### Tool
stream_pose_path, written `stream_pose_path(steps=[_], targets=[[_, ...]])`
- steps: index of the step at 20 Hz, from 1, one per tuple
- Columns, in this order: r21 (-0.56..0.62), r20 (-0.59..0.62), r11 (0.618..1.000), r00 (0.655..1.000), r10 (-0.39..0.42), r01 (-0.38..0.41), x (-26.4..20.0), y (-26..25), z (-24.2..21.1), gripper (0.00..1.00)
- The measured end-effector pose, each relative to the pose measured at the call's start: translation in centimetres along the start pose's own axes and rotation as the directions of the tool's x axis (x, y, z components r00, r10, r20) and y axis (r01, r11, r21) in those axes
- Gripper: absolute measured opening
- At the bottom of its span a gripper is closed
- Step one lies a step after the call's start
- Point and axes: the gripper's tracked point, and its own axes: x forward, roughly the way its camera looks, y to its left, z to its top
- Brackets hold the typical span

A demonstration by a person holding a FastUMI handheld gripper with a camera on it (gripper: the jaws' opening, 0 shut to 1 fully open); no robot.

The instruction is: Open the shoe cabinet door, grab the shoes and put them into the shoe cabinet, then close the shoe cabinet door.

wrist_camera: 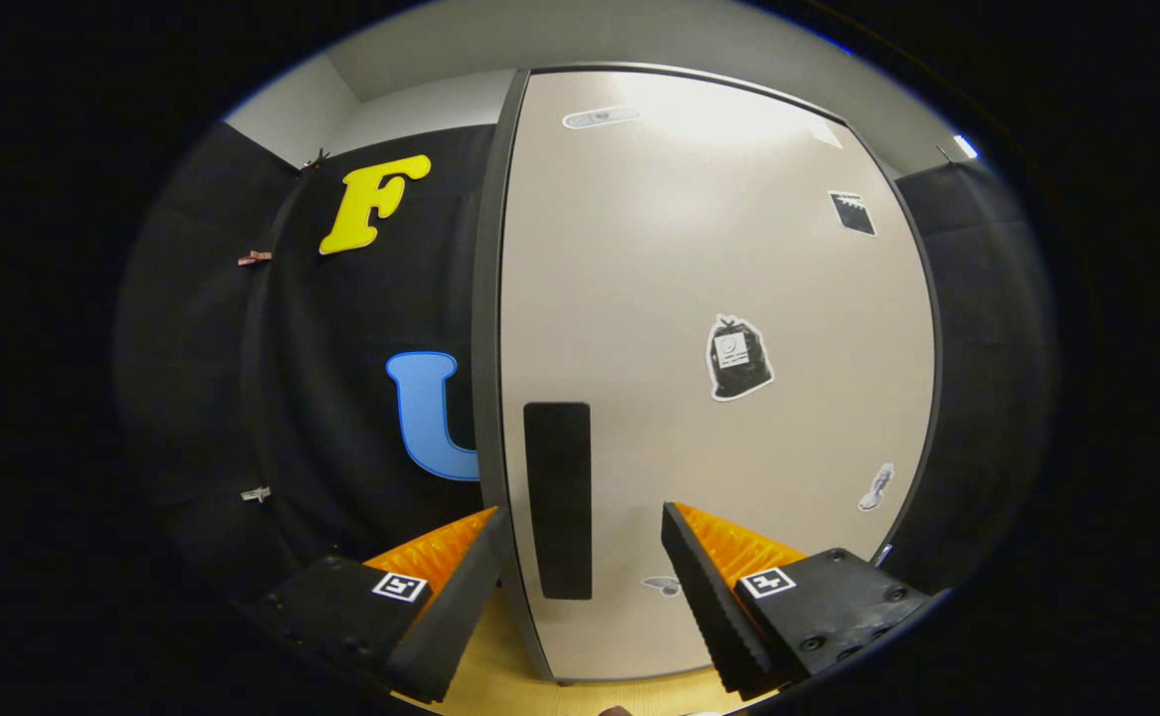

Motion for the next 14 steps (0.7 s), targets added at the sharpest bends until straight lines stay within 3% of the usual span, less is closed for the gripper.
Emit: stream_pose_path(steps=[2,4,5,7,9,13,14], targets=[[0.003,-0.011,1.0,1.0,-0.006,0.006,1.1,0.3,-0.5,0.97],[0.002,-0.026,1.0,0.999,-0.025,0.025,1.8,0.1,-1.1,0.81],[0.001,-0.012,0.999,0.999,-0.037,0.037,2.0,-0.1,-1.0,0.67],[-0.03,-0.015,0.999,1.0,-0.027,0.027,1.6,0.5,-1.0,0.56],[-0.049,-0.04,0.998,0.999,-0.037,0.035,1.9,0.4,-1.0,0.34],[-0.031,-0.047,0.999,0.999,-0.023,0.021,1.4,0.5,-1.1,0.15],[-0.03,-0.043,0.999,0.999,-0.013,0.011,1.3,0.6,-1.2,0.15]])
